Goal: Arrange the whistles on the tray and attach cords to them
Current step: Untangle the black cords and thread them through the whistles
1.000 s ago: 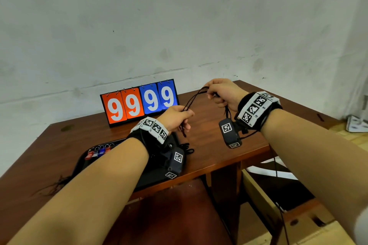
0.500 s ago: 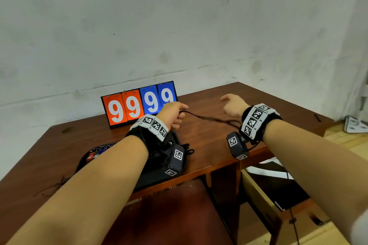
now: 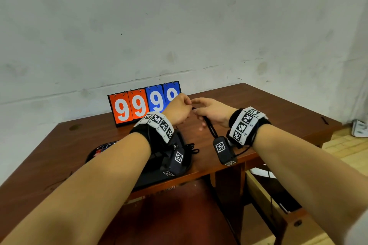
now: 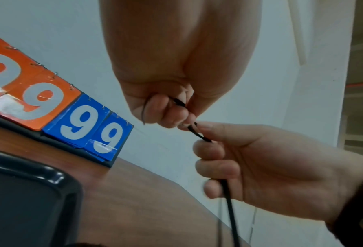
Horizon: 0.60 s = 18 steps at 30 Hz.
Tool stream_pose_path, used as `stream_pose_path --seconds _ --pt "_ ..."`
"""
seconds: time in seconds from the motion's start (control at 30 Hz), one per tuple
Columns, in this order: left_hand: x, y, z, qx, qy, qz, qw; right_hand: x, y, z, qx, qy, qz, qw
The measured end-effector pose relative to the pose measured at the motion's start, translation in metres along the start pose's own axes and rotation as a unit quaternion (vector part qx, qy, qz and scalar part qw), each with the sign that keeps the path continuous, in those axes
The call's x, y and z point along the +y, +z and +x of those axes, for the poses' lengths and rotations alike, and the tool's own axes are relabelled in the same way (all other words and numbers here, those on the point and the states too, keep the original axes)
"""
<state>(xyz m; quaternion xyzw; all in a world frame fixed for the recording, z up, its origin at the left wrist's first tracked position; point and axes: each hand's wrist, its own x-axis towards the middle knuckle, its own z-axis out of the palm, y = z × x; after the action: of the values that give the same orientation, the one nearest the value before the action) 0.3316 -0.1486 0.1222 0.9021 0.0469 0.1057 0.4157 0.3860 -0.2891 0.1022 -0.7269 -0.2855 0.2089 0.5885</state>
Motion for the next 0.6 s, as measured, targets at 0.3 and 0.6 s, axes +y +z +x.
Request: stream_pose_path --seconds 0.3,0.6 --pt "-0.024 -0.054 -0.027 0.084 -0.015 -0.004 0.996 -0.033 0.025 -0.008 0.062 -0.016 -0.069 0.996" --pt "-0.064 -0.126 -0.071 0.171 -0.057 0.015 0.984 -0.059 0.072 -0.017 0.086 -0.040 -0.124 0.988"
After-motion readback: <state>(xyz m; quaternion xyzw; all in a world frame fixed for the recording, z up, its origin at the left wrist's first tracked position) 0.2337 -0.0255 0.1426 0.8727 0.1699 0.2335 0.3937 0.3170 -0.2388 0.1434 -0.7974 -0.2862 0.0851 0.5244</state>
